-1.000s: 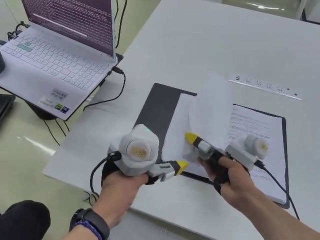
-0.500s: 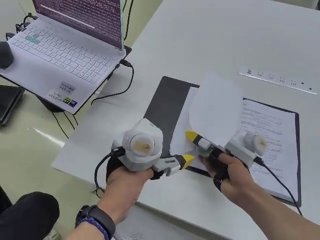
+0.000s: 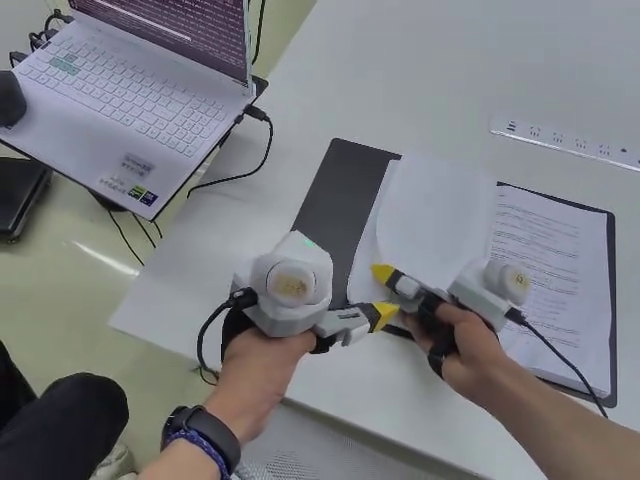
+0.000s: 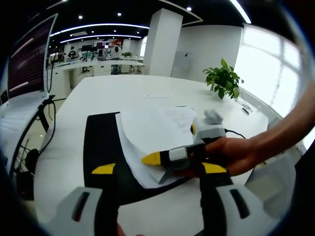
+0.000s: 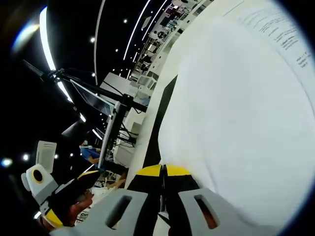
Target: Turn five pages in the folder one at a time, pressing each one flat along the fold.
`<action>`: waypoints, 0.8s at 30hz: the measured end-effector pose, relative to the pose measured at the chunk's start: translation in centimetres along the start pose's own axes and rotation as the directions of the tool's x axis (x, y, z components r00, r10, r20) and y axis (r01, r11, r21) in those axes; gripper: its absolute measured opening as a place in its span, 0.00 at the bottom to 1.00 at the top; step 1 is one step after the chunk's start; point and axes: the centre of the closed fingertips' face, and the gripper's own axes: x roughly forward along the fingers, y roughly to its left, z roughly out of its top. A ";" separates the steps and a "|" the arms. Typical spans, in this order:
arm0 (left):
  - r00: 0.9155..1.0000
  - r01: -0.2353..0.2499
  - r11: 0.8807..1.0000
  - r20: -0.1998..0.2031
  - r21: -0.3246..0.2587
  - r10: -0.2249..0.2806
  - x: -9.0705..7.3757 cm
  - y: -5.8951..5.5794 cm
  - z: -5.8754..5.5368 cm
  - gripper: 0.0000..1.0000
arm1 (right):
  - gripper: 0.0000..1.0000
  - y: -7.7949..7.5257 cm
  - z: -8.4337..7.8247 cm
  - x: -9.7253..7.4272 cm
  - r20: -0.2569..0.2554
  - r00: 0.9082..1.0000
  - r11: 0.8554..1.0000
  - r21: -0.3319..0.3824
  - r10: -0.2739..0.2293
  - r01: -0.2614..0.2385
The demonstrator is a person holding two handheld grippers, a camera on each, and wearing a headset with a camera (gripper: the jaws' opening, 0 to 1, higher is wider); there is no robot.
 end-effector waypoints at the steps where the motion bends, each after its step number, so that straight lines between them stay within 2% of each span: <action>1: 1.000 0.001 1.000 0.000 0.000 -0.001 0.1 0.0 0.0 0.67 | 0.00 -0.2 0.0 0.0 -0.001 1.000 1.000 0.001 -0.002 0.002; 15: 1.000 0.016 1.000 -0.003 -0.005 -0.016 0.7 0.0 -0.1 0.67 | 0.00 -0.5 0.0 0.2 0.002 1.000 1.000 0.004 0.000 0.000; 21: 1.000 0.013 1.000 -0.007 -0.017 -0.013 0.9 0.2 -0.5 0.65 | 0.11 0.4 -0.1 0.0 0.002 0.999 0.999 -0.012 0.045 -0.045; 24: 1.000 -0.008 0.999 -0.012 -0.032 0.008 0.9 0.7 -0.8 0.62 | 0.19 1.0 -0.1 -0.2 0.007 0.997 0.997 0.016 0.080 -0.080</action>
